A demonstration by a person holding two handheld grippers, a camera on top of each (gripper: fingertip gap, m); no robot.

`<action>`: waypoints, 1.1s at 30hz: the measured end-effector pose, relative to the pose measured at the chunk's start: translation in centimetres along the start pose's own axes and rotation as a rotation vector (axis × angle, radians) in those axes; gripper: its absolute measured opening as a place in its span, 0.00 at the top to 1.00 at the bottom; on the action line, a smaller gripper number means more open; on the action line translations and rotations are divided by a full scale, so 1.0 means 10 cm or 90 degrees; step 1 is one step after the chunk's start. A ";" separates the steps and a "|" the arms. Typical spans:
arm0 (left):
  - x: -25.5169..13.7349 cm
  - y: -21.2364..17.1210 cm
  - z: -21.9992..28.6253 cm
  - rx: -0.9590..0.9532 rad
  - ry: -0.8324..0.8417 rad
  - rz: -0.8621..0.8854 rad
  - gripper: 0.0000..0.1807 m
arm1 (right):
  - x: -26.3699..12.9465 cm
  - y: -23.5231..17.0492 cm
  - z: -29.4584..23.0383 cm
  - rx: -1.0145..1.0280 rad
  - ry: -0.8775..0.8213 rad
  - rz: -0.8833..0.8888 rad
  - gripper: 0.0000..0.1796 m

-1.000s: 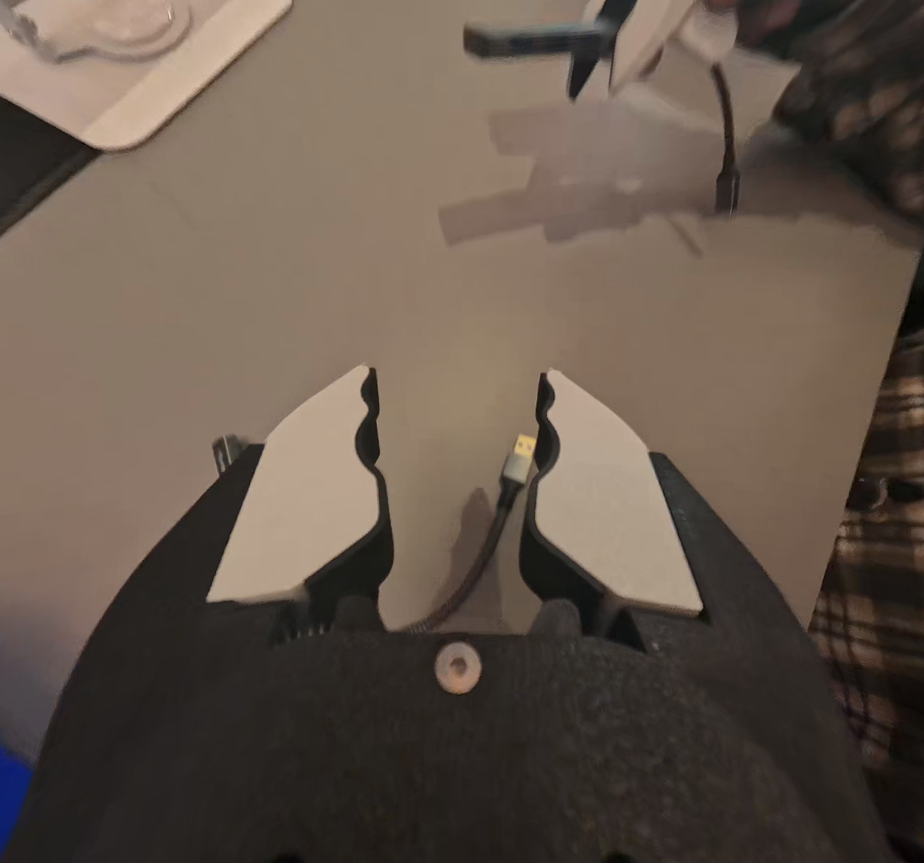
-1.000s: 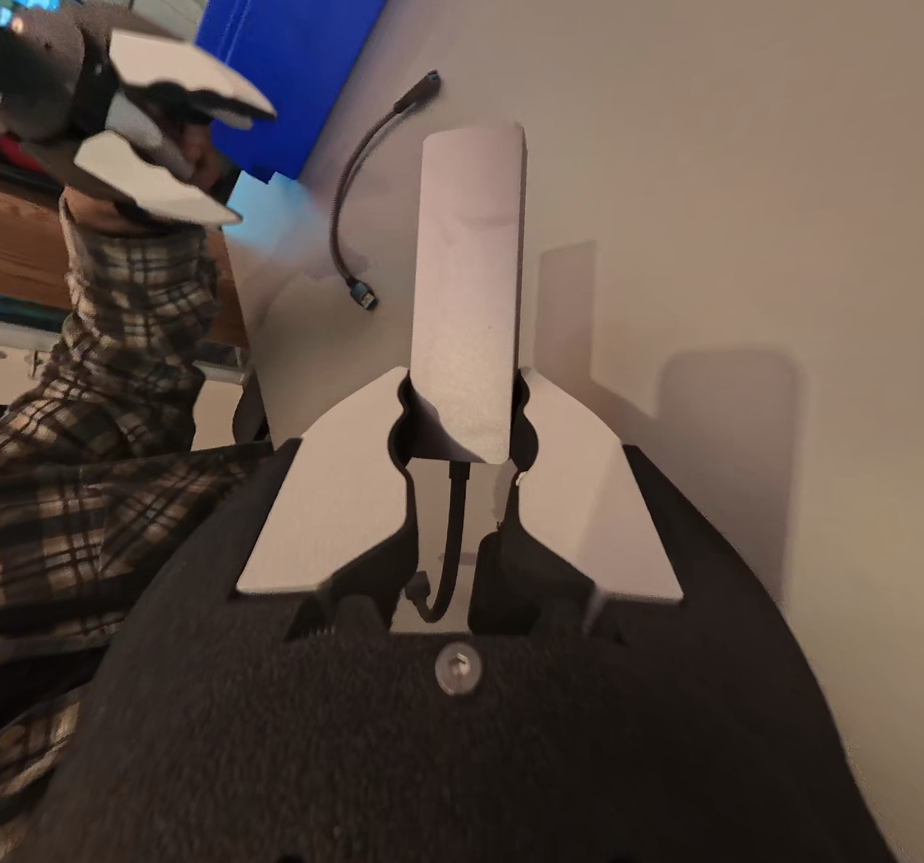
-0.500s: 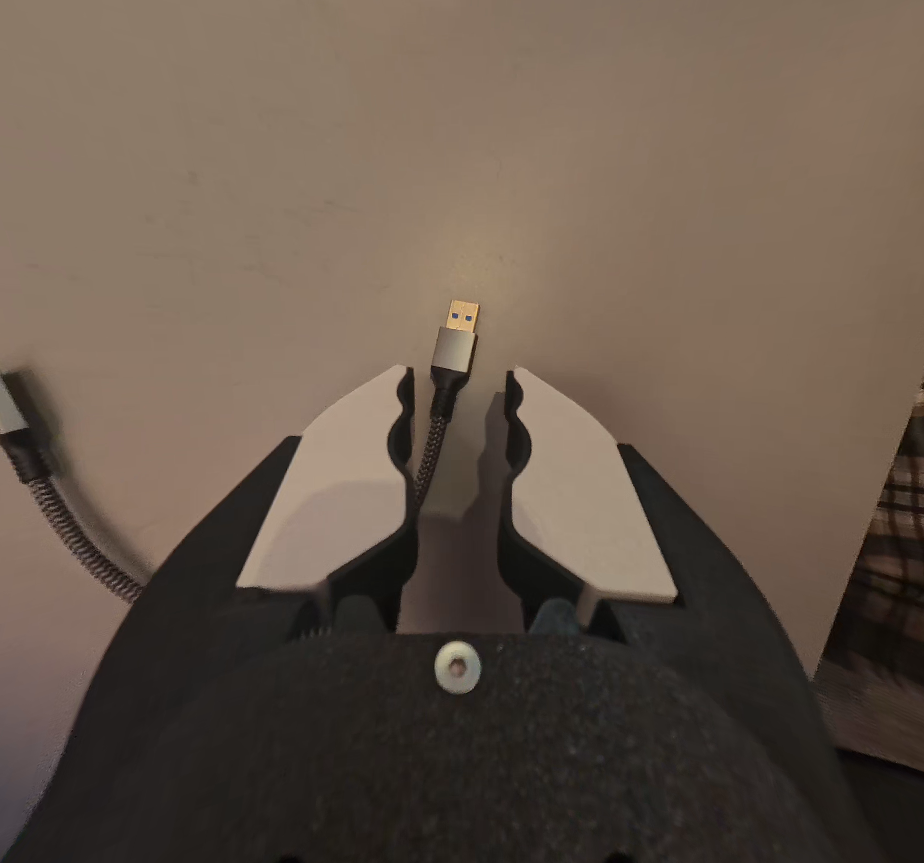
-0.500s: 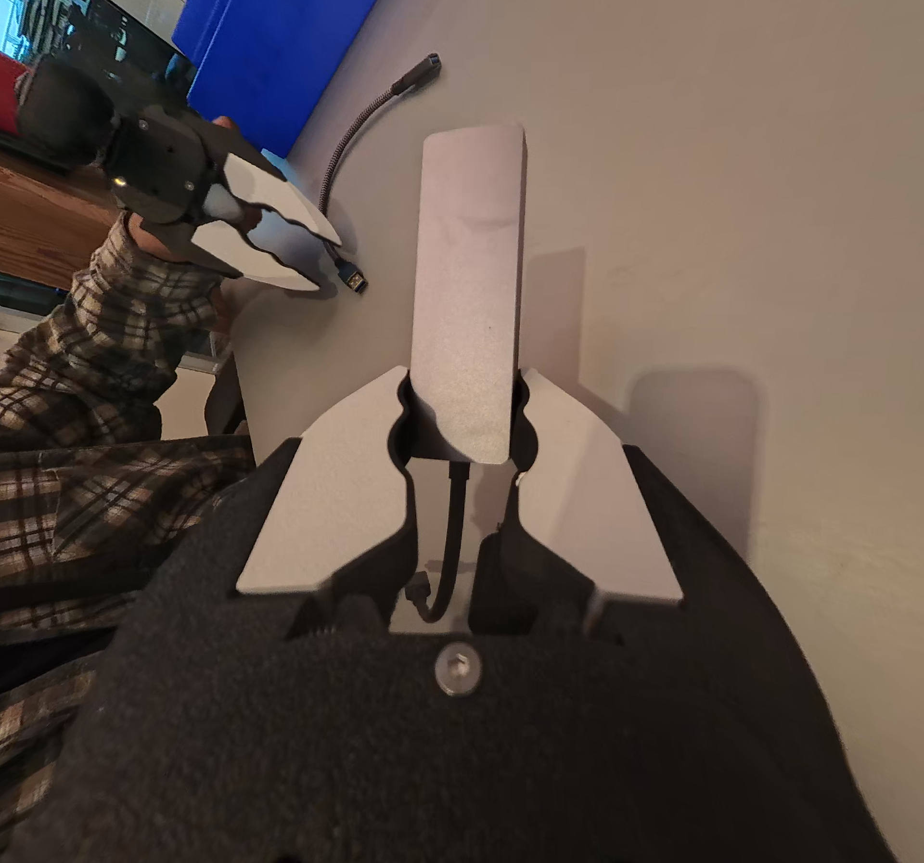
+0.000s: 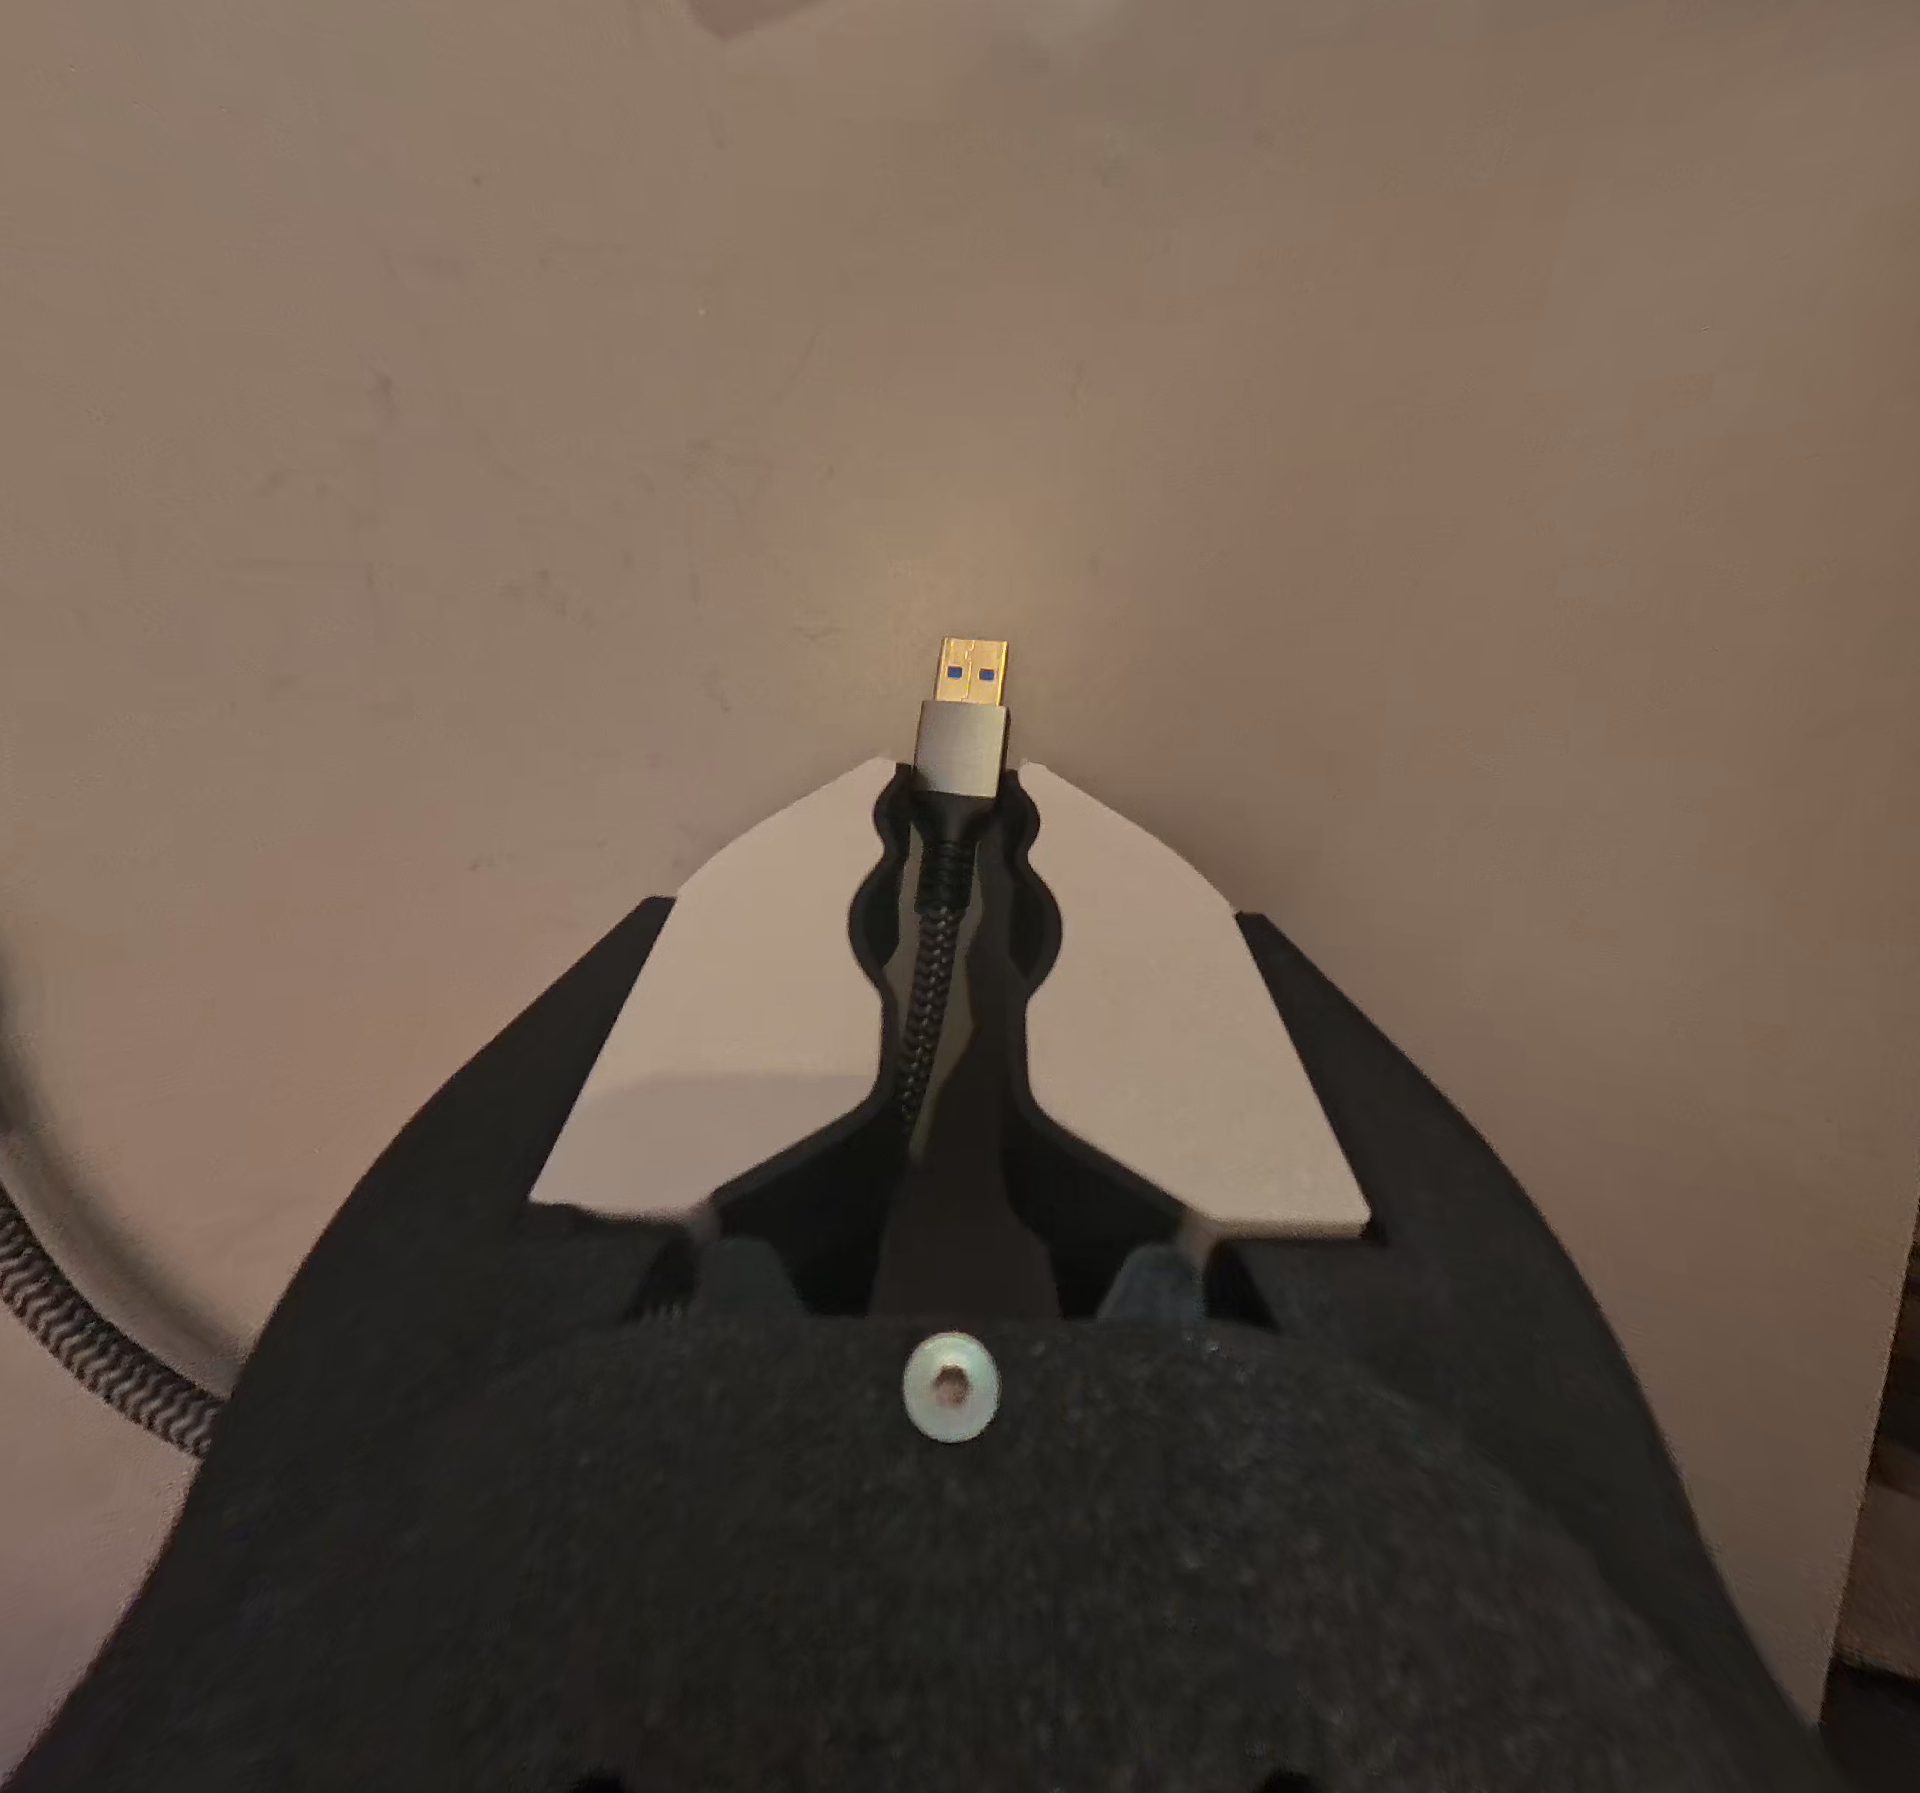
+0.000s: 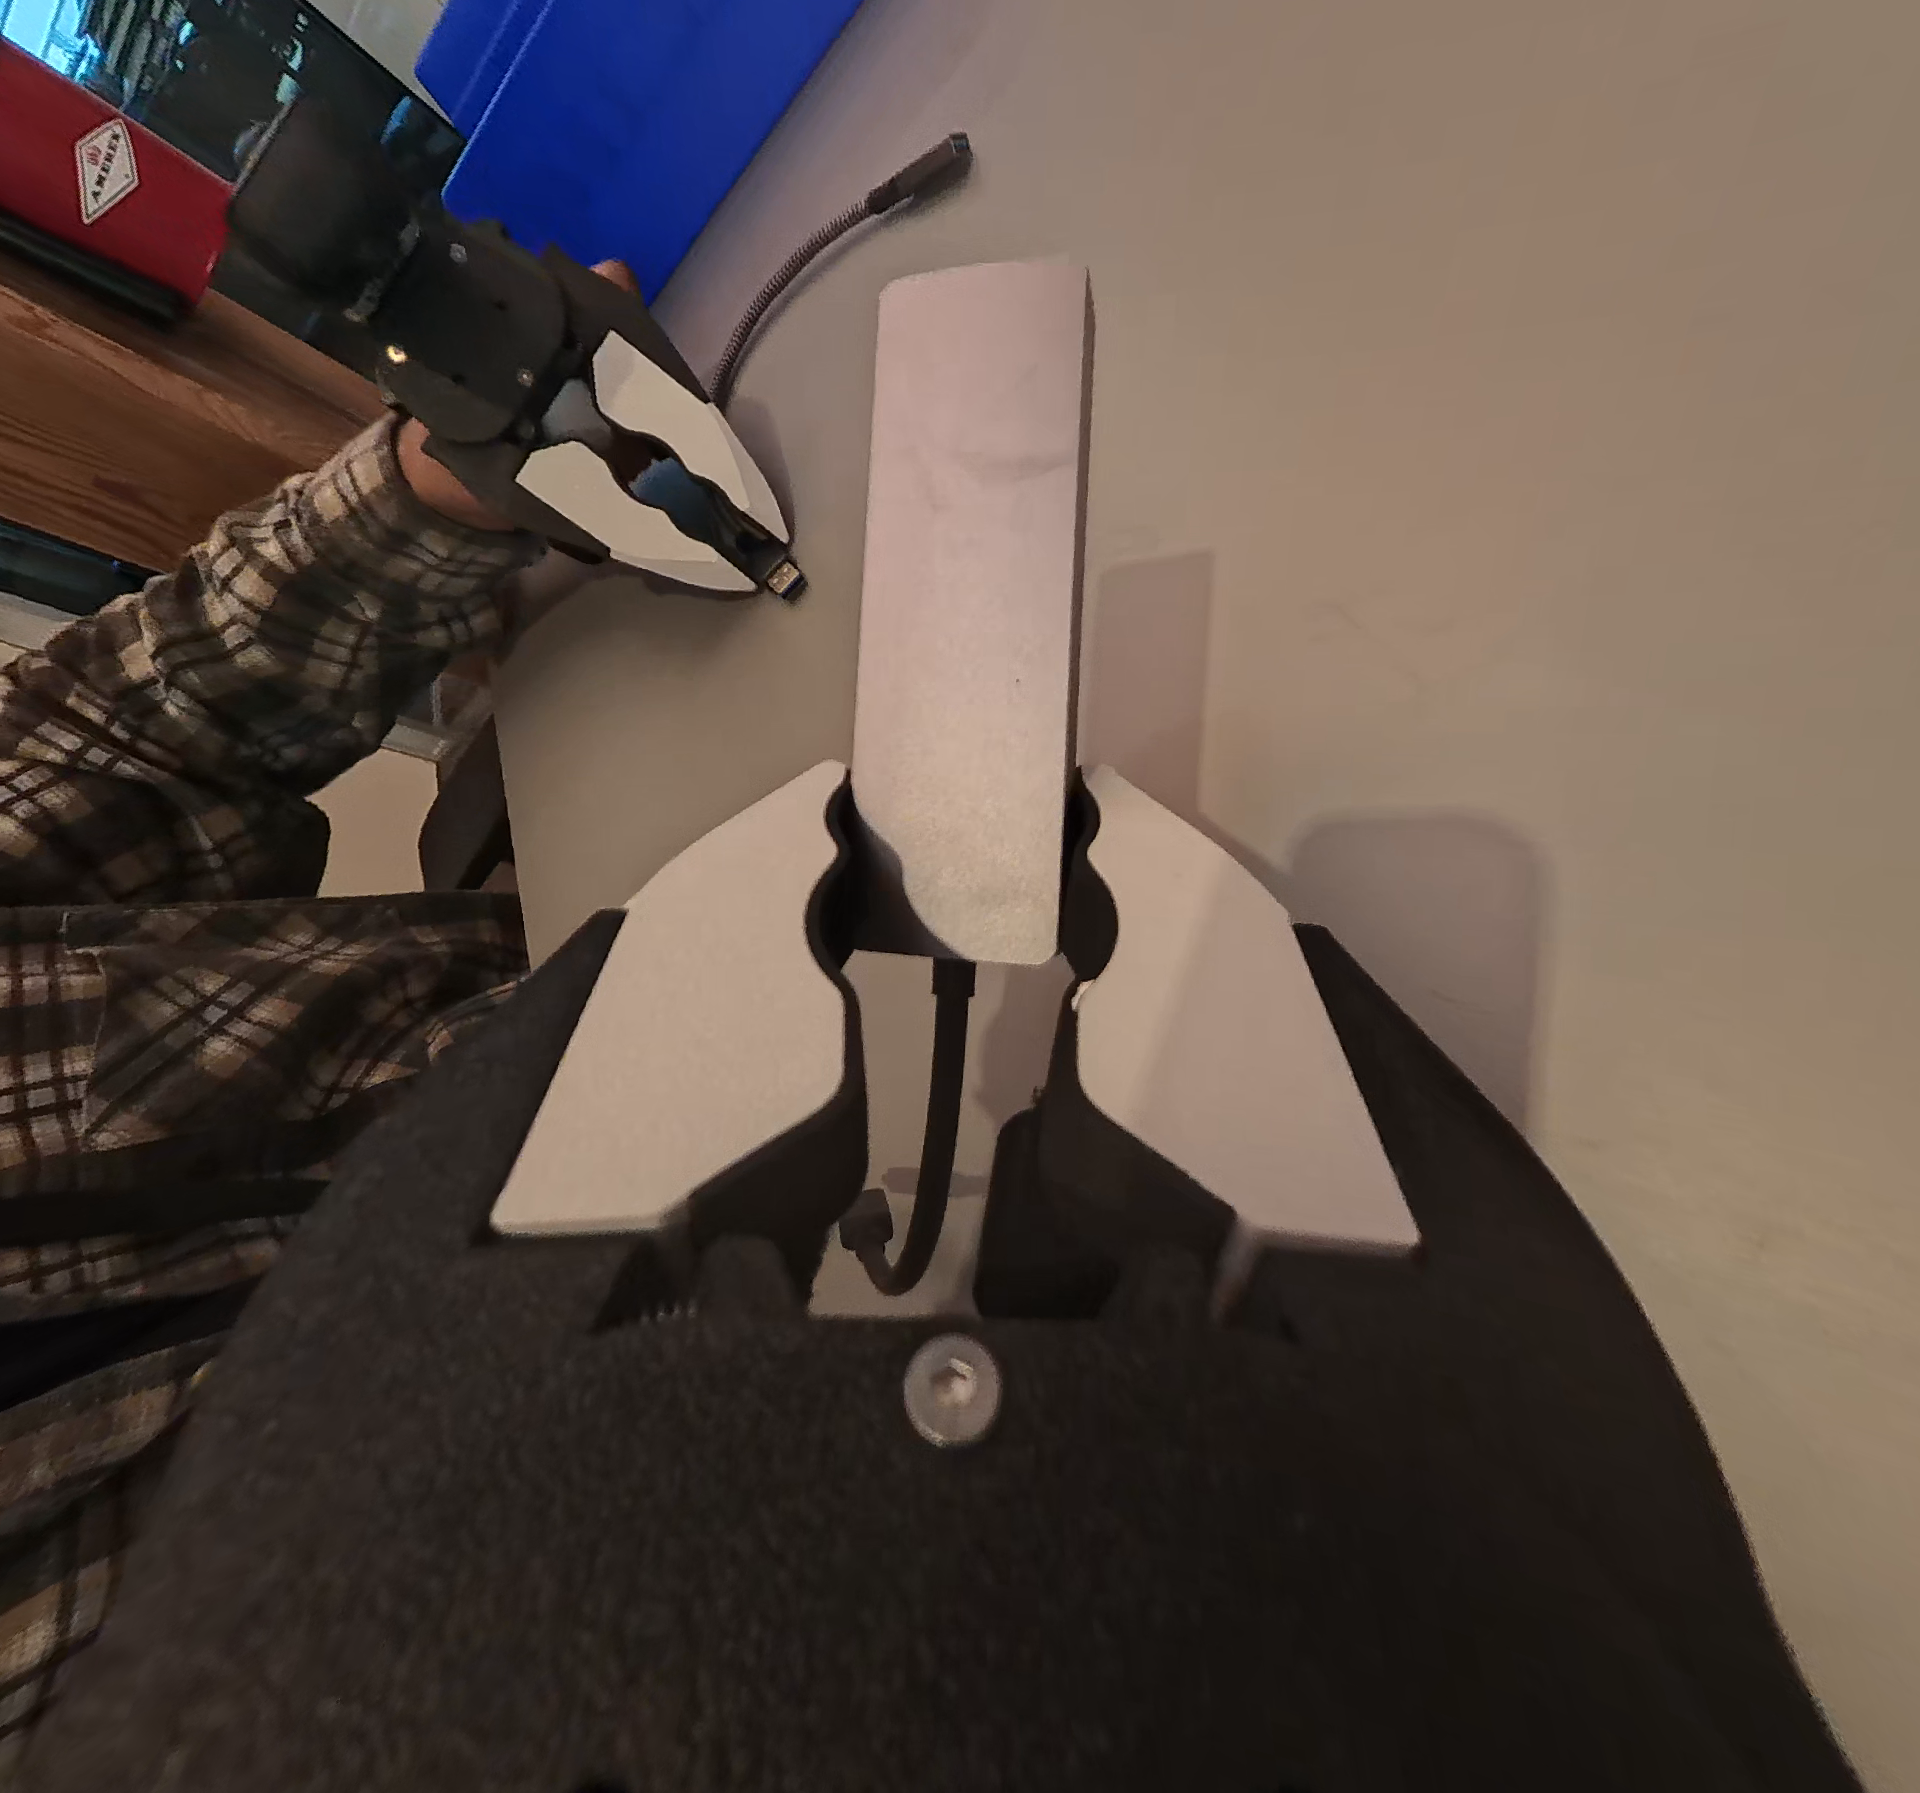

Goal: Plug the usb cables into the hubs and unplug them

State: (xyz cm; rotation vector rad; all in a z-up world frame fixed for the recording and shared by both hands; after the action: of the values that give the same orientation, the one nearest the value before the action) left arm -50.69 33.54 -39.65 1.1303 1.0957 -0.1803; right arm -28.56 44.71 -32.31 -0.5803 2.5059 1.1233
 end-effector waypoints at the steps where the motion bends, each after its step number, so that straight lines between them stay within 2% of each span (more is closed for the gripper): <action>1: 0.00 0.00 0.00 0.011 0.011 -0.001 0.91 | -0.01 0.01 -0.01 -0.004 0.001 0.005 0.80; 3: 0.00 0.04 0.01 0.031 0.036 0.007 0.92 | -0.02 0.04 -0.02 -0.010 0.002 0.019 0.80; 9: -0.22 0.55 -0.10 -0.002 0.098 0.224 0.92 | -0.04 0.08 0.00 -0.029 -0.015 0.040 0.80; 12: -0.20 0.77 -0.18 0.002 0.146 0.269 0.92 | -0.02 0.09 0.03 -0.032 -0.027 0.044 0.80; 16: 0.04 0.88 -0.22 -0.013 0.161 0.188 0.92 | 0.01 0.06 0.09 -0.034 -0.048 0.037 0.80; 19: 0.23 0.83 -0.12 -0.017 0.099 0.071 0.91 | 0.02 0.04 0.12 -0.035 -0.061 0.023 0.80; 23: 0.41 0.73 -0.02 0.003 0.042 -0.015 0.91 | 0.02 0.03 0.12 -0.036 -0.063 0.018 0.80; 26: 0.45 0.66 0.00 0.019 0.033 -0.036 0.91 | 0.02 0.04 0.11 -0.043 -0.061 0.020 0.80; 31: 0.38 0.58 -0.01 0.016 0.022 -0.035 0.79 | 0.02 0.05 0.08 -0.049 -0.052 0.024 0.80; 33: 0.39 0.54 -0.02 0.006 0.004 -0.039 0.78 | 0.03 0.06 0.07 -0.056 -0.047 0.028 0.80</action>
State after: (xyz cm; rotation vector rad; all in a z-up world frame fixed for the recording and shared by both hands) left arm -45.52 37.70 -39.26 1.1065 1.1369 -0.2301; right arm -28.98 45.50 -32.50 -0.5009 2.4274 1.2539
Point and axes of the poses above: each gripper's, where its closed fingertips meet, x out along the fingers, y out of its top, z = x × y across the jaws, the point moved 3 cm from there along -x, back along the fingers, and after that the axes turned 7 degrees about y, right-handed, at the moved point
